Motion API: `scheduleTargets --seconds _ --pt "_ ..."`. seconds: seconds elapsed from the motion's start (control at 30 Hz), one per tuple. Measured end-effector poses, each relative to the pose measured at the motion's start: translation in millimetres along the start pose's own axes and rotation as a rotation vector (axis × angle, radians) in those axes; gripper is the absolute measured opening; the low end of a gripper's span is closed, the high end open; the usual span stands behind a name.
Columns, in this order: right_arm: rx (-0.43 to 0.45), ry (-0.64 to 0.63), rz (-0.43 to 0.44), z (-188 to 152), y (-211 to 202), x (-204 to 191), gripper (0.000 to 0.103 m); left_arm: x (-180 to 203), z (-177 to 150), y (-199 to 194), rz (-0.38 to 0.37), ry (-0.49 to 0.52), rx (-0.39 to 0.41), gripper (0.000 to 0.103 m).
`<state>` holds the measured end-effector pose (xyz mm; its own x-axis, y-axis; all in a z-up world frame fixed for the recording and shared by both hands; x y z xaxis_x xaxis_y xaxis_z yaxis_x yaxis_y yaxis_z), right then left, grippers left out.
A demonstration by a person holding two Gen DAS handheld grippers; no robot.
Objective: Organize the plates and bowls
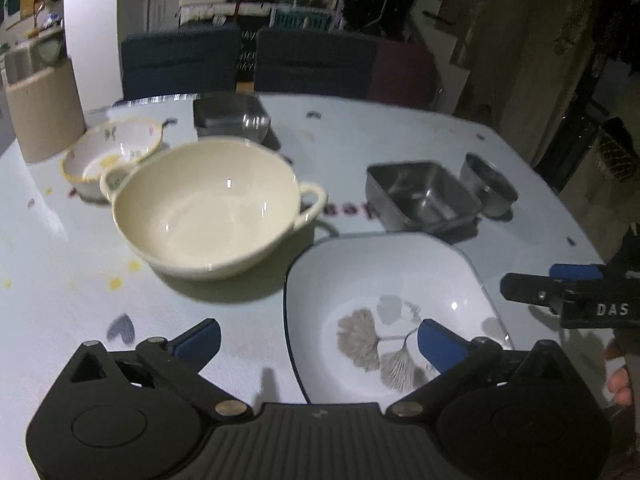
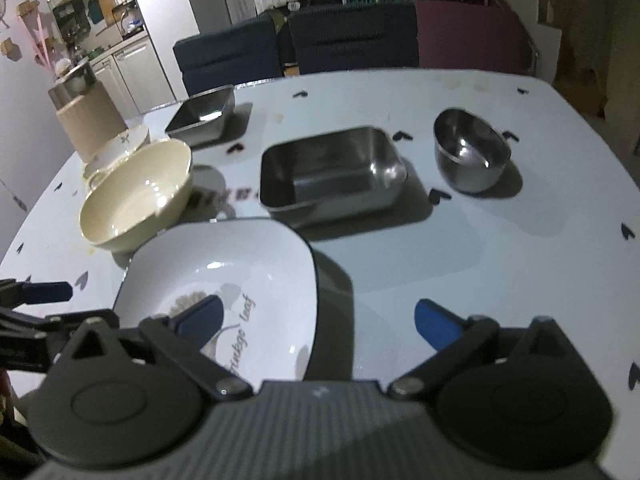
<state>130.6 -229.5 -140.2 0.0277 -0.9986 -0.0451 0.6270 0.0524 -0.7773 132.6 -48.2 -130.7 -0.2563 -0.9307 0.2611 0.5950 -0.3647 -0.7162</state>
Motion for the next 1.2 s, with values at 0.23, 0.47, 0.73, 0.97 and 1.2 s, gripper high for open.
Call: scheduleTargets --seconds 0.23,0.47,0.73,0.97,1.2 --pt "0.114 0.032 0.026 31.4 -16.4 -10.3 0.103 -22.0 44.2 -39.4 0.037 0.008 0.121 0.103" --pt "0.185 0.042 0.053 69.4 -14.9 -29.7 0.103 -72.2 94.2 -59.7 0.122 -0.043 0.232 0.103" --pt "0.218 0.046 0.125 100.5 1.5 -59.4 0.103 -131.5 119.9 -41.9 0.17 -0.108 0.254 0.103" --pt "0.174 0.039 0.176 117.3 28.9 -90.3 0.103 -169.3 124.1 -5.9 0.167 -0.191 0.17 0.08" --pt "0.012 0.126 0.249 115.1 61.3 -107.7 0.101 -200.1 119.8 21.8 0.234 -0.251 0.089 0.052"
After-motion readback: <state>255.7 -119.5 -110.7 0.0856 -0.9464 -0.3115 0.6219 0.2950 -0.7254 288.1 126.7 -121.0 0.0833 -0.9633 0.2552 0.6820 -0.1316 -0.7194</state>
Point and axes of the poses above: each gripper's, at about its wrist camera, not at the fingertips, and y roughly the way its jaws point, x to its right, z to its top, the point moved 6 cm from there along y, roughly the way its jaws point, and after that the axes turned 9 degrees about -z, right-handed, at the moved point
